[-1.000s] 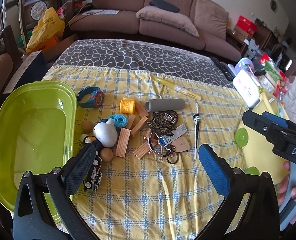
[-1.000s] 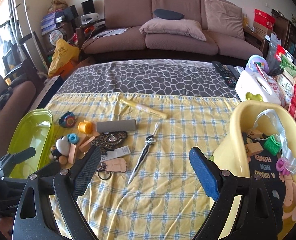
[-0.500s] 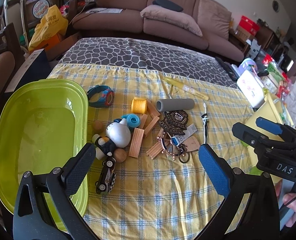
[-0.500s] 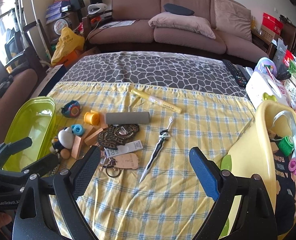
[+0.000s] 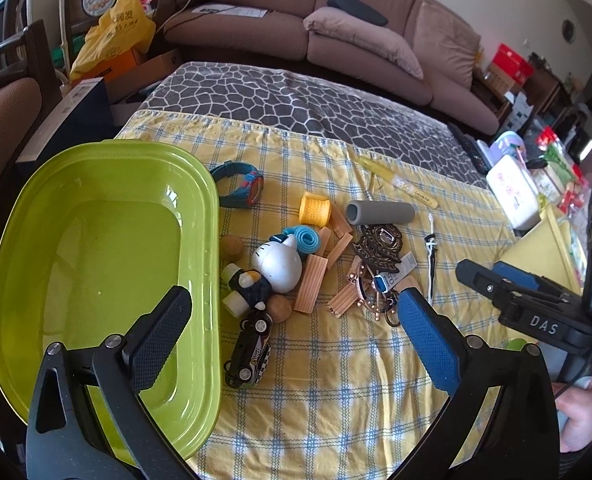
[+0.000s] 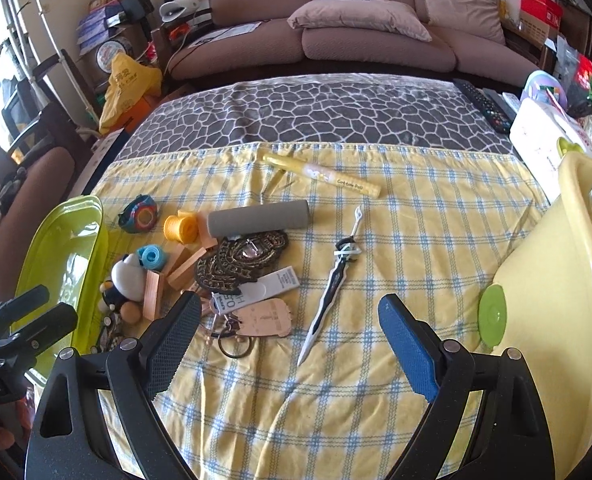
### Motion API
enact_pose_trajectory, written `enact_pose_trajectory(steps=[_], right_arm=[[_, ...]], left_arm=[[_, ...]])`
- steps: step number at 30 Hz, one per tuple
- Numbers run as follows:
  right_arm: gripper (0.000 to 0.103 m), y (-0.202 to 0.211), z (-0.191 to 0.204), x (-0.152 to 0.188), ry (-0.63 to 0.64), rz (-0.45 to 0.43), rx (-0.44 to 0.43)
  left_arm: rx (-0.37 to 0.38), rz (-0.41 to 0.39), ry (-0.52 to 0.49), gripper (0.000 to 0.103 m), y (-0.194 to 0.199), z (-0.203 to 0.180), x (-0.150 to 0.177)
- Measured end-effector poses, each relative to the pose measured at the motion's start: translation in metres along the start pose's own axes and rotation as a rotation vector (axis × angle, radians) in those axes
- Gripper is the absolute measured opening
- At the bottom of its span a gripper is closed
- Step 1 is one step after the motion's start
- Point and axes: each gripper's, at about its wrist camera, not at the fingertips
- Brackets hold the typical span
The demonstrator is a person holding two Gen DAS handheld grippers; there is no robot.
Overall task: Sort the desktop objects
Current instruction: 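Grasp the wooden tag keychain with the right gripper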
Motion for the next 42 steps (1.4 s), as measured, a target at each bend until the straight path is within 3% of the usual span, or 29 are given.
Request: enact_pose_trajectory(steps=[6,9,13,15,22,23,28,33,36,40,41,42], right_arm=[[0.089,-0.031,0.018,0.009,0.025,0.057,-0.016],[0.076,-0.047,0.027,0.014,0.056,0.083,0.005],[0.066,-0.064,0.024,0.017,0.052,0.088,0.017],[0.055,-0.067,0.022,0.018,0.036,0.084,0.007],[0.056,-0.070,0.021,0.016,-0.009,0.103,-0.056],[0.059,-0.072,0.020,0.017,-0.014,0.117,-0.068],[0.059,-0.073,0.028,0.020,0.042,0.110,-0.021],[0.027,-0.064,0.027,0.019,0.052,0.097,-0.064],[0.016,-0.055,0.028,0.017,0.063,0.089,-0.077],[0.017,-0.054,0.019,0.017,0.040,0.108,-0.100],[0.024,-0.056,0.016,0.018,0.026,0.114,-0.099],[0.038,-0.059,0.011,0.019,0.010,0.117,-0.081]], left_arm=[[0.032,0.000,0.044,0.103,0.004,0.011,-0.003],[0.043,0.005,0.044,0.103,0.004,0.010,-0.003],[0.056,0.010,0.044,0.103,0.004,0.009,-0.003],[0.060,0.011,0.047,0.103,0.004,0.010,-0.004],[0.080,0.016,0.072,0.103,0.003,0.016,-0.004],[0.081,0.016,0.073,0.103,0.003,0.016,-0.004],[0.080,0.017,0.071,0.103,0.003,0.015,-0.004],[0.087,0.017,0.068,0.103,0.003,0.011,-0.003],[0.099,0.020,0.064,0.103,0.002,0.007,-0.003],[0.095,0.029,0.052,0.103,-0.001,0.001,-0.002],[0.095,0.030,0.051,0.103,-0.002,-0.001,-0.002],[0.095,0.030,0.051,0.103,-0.002,-0.001,-0.001]])
Point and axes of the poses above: each gripper's, at about its wrist camera, not at the fingertips, and y roughly against the way its jaws point, z to its left, x to its underside, and after that the axes turned 1 degree about z, right-handed
